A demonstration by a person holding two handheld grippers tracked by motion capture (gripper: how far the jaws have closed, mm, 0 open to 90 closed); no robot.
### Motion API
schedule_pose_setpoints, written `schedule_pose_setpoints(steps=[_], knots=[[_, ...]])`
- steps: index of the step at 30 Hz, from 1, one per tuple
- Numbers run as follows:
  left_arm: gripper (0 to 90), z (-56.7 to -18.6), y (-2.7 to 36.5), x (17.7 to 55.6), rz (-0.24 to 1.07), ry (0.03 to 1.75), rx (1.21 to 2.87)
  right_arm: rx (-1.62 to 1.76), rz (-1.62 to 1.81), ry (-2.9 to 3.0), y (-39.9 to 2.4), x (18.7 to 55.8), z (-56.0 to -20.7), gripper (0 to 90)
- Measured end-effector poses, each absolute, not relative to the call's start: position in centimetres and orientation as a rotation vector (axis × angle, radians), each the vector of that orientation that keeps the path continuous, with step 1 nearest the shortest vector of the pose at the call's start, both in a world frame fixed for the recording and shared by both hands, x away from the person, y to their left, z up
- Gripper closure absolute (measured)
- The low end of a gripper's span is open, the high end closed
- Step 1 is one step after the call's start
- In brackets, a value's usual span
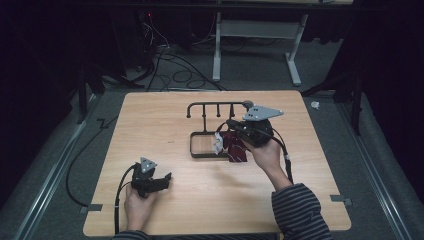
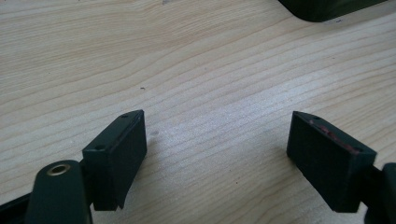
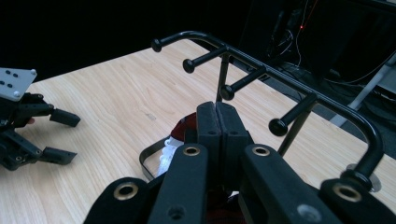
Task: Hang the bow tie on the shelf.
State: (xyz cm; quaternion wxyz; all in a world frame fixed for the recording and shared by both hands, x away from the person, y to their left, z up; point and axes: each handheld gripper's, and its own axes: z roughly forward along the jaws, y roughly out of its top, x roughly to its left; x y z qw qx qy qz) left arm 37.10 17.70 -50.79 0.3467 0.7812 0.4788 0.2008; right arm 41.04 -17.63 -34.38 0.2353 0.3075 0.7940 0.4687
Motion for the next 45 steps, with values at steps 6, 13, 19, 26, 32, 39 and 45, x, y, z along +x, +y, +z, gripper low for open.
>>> schedule_pose_setpoints(steps=[6,13,19,26,32,39,45], knots=[[20.4,-50.8,17.7,37.1,0.522,1.242,2.026,0.854,1.291,2.172,-17.0,41.6,-34.2,90.0],[20.4,-50.8,17.7,37.1,0.522,1.242,2.026,0.861,1.299,2.159,-16.6,42.1,-33.9,90.0],[20.4,-50.8,17.7,37.1,0.522,1.242,2.025,0.883,1.274,2.149,-16.1,42.7,-34.0,90.0],[20.3,-50.8,17.7,37.1,0.521,1.241,2.026,0.897,1.276,2.14,-15.7,43.2,-33.9,90.0],[20.3,-50.8,17.7,37.1,0.522,1.24,2.027,0.925,1.271,2.126,-15.5,43.8,-33.7,90.0],[20.3,-50.8,17.7,37.1,0.522,1.24,2.027,0.957,1.269,2.118,-15.4,44.6,-33.8,90.0],[20.3,-50.8,17.7,37.1,0.521,1.239,2.027,0.979,1.254,2.119,-15.2,45.2,-34.0,90.0]])
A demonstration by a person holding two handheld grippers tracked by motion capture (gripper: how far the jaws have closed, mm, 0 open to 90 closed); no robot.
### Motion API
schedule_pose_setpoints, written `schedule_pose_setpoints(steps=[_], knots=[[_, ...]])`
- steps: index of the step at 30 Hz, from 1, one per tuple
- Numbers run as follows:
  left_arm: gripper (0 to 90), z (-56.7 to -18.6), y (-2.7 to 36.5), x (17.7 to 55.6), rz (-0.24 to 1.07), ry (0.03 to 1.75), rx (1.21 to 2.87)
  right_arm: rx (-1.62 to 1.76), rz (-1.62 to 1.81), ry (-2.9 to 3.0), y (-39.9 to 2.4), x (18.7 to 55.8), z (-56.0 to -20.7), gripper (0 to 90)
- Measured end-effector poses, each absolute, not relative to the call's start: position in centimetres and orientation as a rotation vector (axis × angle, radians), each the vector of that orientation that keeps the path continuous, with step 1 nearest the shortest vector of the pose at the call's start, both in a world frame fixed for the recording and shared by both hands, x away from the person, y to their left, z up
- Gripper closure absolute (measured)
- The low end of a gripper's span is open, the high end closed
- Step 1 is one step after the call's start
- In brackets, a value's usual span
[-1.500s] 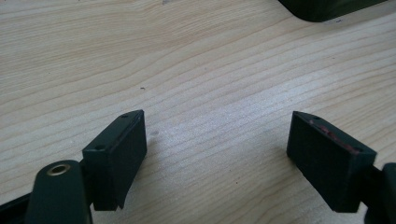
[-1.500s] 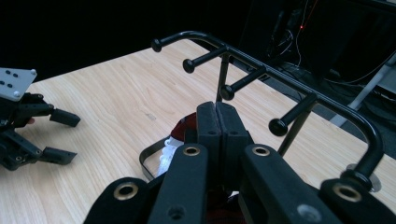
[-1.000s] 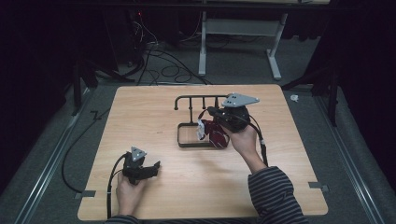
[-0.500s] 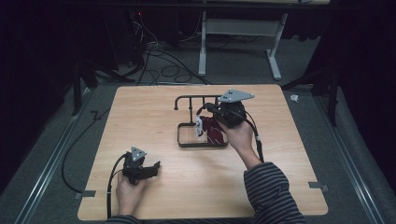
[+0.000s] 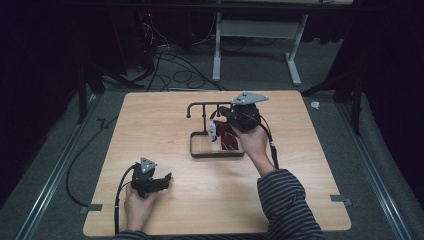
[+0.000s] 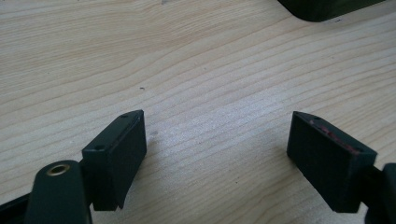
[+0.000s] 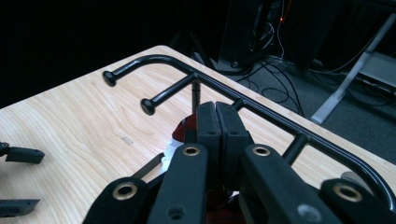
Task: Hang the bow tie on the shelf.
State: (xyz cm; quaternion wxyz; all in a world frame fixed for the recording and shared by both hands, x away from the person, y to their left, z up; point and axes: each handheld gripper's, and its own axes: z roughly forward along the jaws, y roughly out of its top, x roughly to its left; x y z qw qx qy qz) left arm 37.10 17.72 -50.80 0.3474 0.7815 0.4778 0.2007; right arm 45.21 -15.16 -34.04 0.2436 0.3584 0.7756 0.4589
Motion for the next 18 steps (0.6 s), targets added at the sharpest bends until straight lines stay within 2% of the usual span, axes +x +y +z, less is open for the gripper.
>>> schedule_pose_setpoints(steps=[18], knots=[[20.3,-50.8,17.71,37.09,0.521,1.237,2.029,1.041,1.204,2.106,-15.13,46.18,-34.32,90.0]])
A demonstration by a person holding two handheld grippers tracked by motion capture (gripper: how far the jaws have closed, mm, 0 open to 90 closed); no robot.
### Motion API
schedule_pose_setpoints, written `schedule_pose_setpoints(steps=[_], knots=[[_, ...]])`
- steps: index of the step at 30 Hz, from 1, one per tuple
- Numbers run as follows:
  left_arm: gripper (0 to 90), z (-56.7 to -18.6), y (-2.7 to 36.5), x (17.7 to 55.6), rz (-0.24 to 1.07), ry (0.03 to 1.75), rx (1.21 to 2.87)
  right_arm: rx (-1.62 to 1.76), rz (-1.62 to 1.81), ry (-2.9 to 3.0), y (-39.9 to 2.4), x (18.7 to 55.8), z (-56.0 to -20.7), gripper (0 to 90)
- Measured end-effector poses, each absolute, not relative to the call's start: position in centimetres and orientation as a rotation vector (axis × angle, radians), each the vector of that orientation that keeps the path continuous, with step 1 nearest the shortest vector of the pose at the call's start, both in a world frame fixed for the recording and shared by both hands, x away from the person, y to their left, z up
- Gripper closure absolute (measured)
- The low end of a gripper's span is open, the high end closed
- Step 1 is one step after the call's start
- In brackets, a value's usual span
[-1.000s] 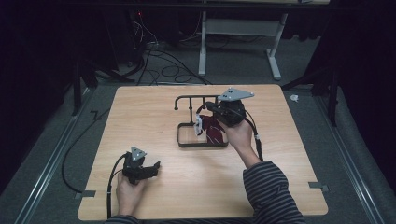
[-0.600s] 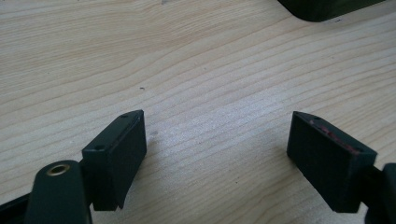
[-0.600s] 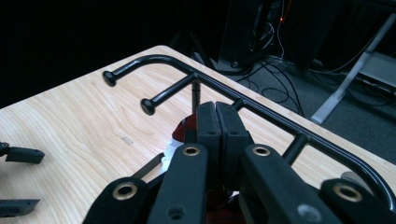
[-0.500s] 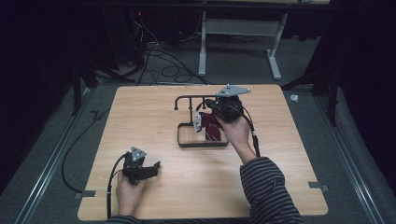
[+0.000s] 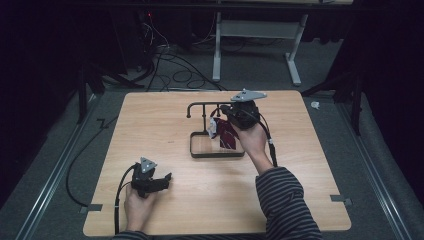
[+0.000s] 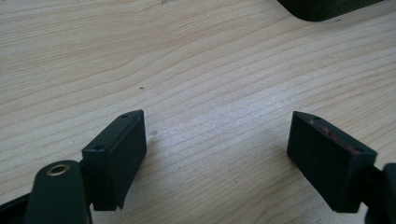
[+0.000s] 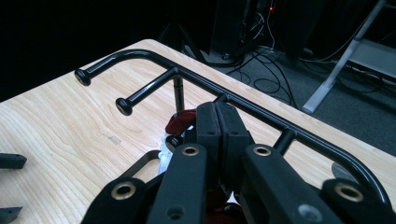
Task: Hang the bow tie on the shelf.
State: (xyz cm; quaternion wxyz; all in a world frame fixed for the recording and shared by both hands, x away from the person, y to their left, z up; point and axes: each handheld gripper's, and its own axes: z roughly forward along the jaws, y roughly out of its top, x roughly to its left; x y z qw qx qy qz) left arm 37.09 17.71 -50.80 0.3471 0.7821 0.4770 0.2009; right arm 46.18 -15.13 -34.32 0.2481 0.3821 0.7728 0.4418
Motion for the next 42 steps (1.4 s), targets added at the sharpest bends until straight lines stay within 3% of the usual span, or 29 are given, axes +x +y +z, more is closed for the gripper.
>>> schedule_pose_setpoints(steps=[19,42], knots=[[20.3,-50.8,17.7,37.1,0.52,1.237,2.028,1.054,1.183,2.108,-15.4,46.1,-34.3,87.5],[20.3,-50.8,17.7,37.1,0.521,1.237,2.028,1.046,1.26,2.099,-18.3,43.6,-33.0,82.0]])
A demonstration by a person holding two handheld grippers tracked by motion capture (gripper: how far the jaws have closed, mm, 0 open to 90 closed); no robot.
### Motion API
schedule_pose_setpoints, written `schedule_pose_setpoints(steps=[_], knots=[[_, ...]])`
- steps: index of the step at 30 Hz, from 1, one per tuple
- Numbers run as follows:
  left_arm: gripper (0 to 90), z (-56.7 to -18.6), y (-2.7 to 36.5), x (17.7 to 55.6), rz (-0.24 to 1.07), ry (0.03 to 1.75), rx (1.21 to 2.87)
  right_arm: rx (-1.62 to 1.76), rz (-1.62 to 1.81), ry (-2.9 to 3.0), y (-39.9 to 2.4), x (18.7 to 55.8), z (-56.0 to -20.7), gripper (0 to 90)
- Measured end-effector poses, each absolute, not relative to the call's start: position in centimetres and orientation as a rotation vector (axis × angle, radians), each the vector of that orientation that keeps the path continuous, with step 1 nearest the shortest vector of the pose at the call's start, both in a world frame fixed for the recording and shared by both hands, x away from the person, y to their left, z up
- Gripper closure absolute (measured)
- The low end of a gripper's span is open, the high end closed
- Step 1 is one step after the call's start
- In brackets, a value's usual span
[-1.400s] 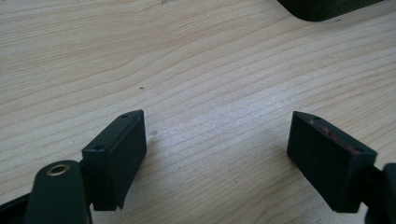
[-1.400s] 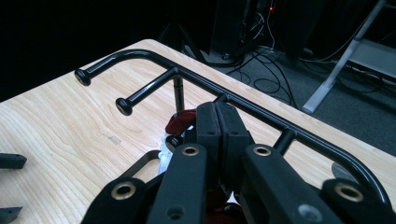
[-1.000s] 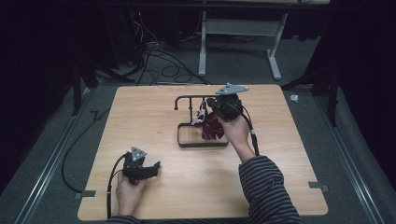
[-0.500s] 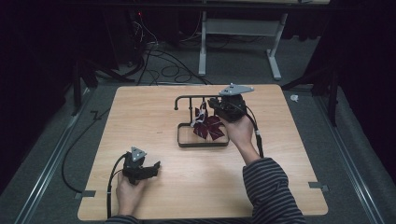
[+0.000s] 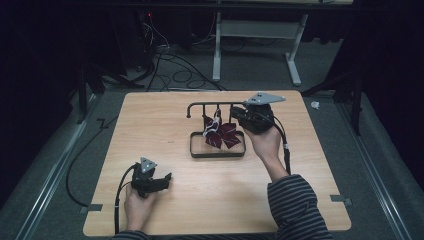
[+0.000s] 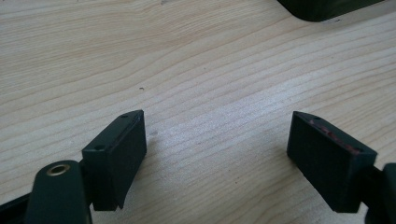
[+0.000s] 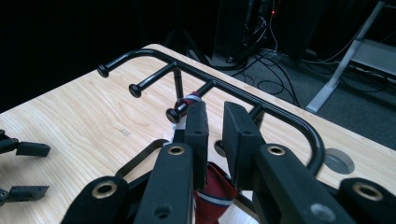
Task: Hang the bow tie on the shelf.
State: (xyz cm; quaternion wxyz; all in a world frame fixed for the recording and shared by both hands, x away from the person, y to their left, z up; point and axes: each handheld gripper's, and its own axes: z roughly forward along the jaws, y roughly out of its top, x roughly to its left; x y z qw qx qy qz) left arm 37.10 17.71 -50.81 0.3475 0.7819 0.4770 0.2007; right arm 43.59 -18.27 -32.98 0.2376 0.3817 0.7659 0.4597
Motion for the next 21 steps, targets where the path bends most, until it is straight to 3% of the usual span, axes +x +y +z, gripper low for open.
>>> schedule_pose_setpoints(steps=[21], knots=[[20.3,-50.8,17.7,37.1,0.521,1.237,2.028,1.098,1.283,2.059,-21.7,41.7,-32.9,80.5]])
